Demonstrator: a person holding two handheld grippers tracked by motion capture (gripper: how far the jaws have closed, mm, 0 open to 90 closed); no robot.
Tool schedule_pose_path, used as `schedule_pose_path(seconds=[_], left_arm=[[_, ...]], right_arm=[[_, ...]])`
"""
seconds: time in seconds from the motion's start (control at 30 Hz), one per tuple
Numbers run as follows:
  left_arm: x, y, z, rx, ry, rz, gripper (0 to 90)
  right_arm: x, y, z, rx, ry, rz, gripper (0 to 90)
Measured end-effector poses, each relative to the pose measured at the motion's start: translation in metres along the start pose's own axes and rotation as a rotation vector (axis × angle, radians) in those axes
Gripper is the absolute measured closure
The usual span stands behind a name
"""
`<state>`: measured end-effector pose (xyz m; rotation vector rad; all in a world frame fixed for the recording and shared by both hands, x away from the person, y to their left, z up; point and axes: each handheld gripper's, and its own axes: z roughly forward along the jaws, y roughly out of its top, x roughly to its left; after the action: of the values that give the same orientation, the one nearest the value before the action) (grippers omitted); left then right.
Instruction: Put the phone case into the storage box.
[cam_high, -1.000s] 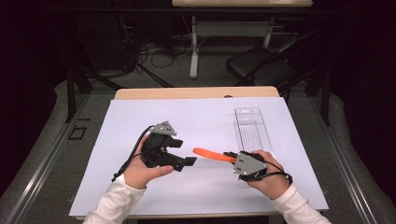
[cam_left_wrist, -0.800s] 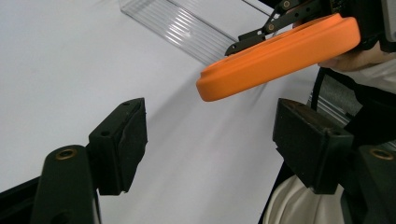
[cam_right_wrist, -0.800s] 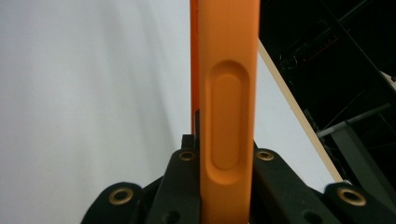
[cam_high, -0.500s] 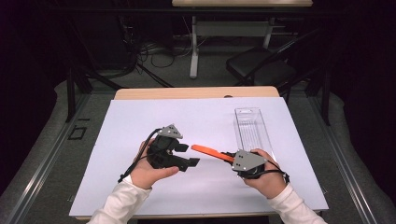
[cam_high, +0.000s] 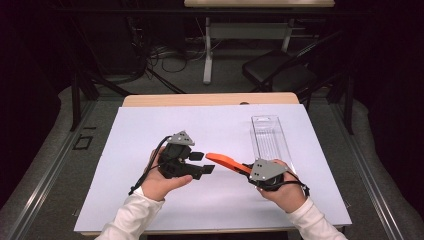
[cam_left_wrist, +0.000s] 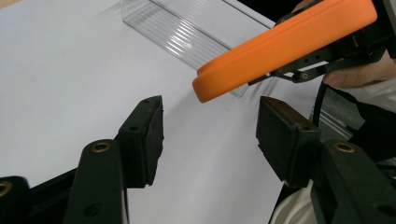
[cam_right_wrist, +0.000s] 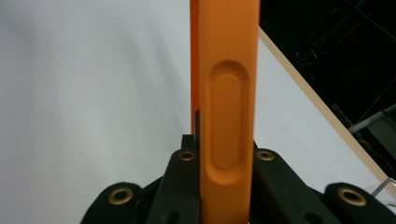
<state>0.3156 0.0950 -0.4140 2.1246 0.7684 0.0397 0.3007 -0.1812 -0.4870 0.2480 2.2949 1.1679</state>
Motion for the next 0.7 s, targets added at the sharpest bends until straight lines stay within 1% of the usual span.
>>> schedule_pose_path(seconds=[0.1, 0.17, 0.23, 0.33, 0.47, 0.57, 0.63, 0.7], left_arm=[[0.0006, 0.0005, 0.0014, -0.002, -0.001, 0.011, 41.8], [0.0004, 0.0011, 0.0023, -0.005, 0.006, 0.022, 42.2], [0.0006, 0.0017, 0.0030, -0.009, 0.008, 0.026, 44.4], [0.0015, 0.0027, 0.0039, -0.014, -0.005, 0.029, 47.9], [0.0021, 0.0029, 0.0065, -0.031, -0.004, 0.028, 52.6], [0.0030, 0.0027, 0.0083, -0.036, -0.009, 0.024, 55.7], [0.0032, 0.0029, 0.0094, -0.033, -0.005, 0.020, 57.0], [0.0037, 0.0030, 0.0101, -0.037, -0.012, 0.015, 58.6]], right_arm=[[-0.0003, -0.0011, -0.0001, -0.004, 0.007, 0.017, 87.2], [-0.0006, -0.0014, 0.0000, -0.008, 0.012, 0.023, 87.2], [-0.0006, -0.0015, 0.0000, -0.012, 0.015, 0.031, 87.2], [-0.0008, -0.0016, 0.0000, -0.018, 0.018, 0.037, 87.2], [-0.0003, -0.0020, 0.0004, -0.027, 0.029, 0.050, 87.2], [0.0004, -0.0026, 0.0008, -0.026, 0.032, 0.055, 87.2], [0.0003, -0.0030, 0.0012, -0.031, 0.037, 0.061, 87.2], [0.0003, -0.0031, 0.0015, -0.034, 0.041, 0.067, 87.3]])
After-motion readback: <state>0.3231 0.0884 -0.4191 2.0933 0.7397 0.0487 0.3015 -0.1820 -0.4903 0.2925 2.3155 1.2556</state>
